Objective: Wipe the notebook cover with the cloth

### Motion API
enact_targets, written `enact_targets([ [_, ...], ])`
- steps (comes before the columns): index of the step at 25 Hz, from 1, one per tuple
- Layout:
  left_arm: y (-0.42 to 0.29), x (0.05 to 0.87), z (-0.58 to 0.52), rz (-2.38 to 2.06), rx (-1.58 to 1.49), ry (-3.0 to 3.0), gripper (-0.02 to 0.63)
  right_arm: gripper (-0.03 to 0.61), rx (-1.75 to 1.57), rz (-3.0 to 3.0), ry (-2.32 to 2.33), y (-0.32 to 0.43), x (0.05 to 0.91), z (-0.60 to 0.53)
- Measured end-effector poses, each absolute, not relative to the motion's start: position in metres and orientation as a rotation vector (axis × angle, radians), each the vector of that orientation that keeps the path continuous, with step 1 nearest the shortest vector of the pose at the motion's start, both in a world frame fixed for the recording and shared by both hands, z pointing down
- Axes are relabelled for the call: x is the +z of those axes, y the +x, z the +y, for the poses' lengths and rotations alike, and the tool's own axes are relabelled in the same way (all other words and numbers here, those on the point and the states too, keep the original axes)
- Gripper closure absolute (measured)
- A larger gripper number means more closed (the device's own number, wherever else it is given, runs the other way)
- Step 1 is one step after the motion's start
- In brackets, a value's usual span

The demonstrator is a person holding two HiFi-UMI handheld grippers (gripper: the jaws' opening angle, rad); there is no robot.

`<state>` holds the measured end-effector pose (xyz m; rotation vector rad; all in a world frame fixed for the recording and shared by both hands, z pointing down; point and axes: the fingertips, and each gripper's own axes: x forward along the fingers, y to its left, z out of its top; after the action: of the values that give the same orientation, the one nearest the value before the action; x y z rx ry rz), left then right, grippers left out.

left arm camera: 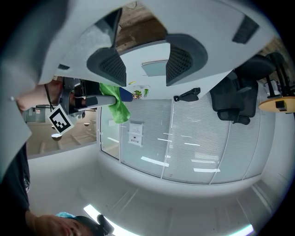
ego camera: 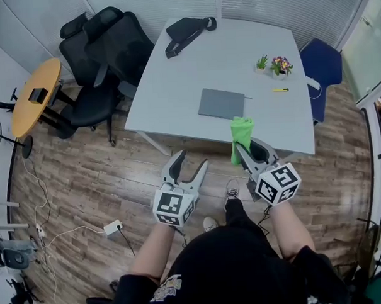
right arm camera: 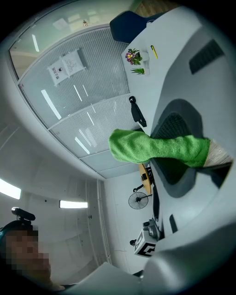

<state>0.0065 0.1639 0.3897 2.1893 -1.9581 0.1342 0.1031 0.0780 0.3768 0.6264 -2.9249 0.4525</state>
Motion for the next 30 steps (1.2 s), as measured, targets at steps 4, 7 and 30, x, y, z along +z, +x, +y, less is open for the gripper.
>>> enact_targets([
  [4, -0.001, 0.399, 0.128, -1.963, 0.157, 2.159, 0.356, 0.466, 0.465, -2.918, 0.589, 0.093, 0.383, 0.044],
  [7, -0.009, 0.404, 0.101, -1.967, 0.163, 2.132, 0.356, 0.466, 0.471, -2.913, 0.563, 0.084, 0.384, 0.017],
  [30, -0.024, 0.436, -0.024, -2.008, 0.207, 1.959, 0.356, 0.466, 0.510, -2.909, 0.393, 0.070, 0.395, -0.101],
])
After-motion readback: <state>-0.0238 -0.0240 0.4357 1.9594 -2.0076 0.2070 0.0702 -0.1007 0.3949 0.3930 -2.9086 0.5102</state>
